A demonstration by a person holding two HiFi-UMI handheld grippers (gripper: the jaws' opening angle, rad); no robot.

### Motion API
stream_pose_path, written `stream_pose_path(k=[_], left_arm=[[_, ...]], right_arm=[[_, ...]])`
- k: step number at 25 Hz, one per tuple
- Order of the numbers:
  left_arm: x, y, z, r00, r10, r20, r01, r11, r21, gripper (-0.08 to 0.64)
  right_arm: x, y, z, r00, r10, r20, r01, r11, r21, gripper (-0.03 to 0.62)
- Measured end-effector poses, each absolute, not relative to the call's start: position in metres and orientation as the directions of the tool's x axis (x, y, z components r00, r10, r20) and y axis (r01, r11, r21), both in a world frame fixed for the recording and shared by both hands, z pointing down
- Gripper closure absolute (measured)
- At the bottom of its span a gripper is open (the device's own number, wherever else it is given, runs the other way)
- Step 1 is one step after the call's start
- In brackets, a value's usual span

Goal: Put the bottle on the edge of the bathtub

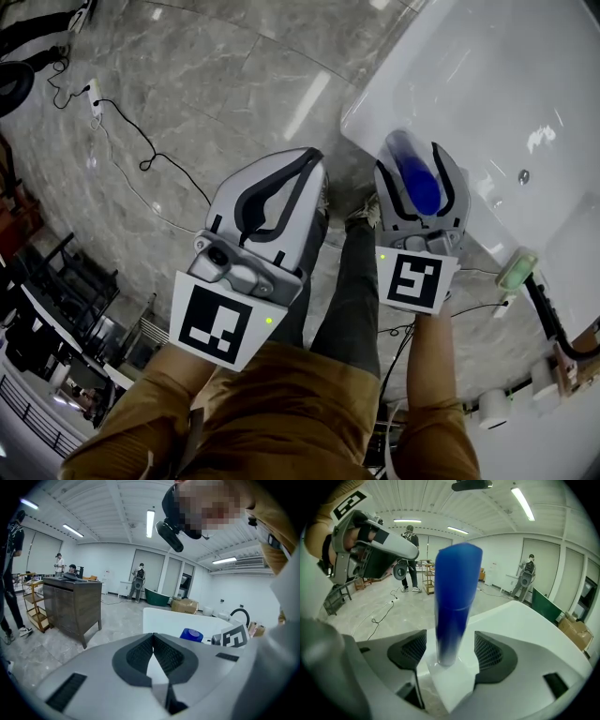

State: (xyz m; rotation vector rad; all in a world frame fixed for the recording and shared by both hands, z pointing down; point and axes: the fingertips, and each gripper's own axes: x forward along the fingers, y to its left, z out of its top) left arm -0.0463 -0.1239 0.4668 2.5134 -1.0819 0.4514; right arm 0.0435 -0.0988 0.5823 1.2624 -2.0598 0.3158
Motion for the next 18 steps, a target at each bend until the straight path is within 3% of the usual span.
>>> stream_pose_path(k=[18], left_arm=[[-0.039,-0.102,0.453,0.679,-0.614,0.402,-0.718,-0.671,0.188,0.552]], right_arm=[[0.061,-0.073,0.576,-0.248,-0.690,0.680,-0.876,0.459,0.146,0.288]])
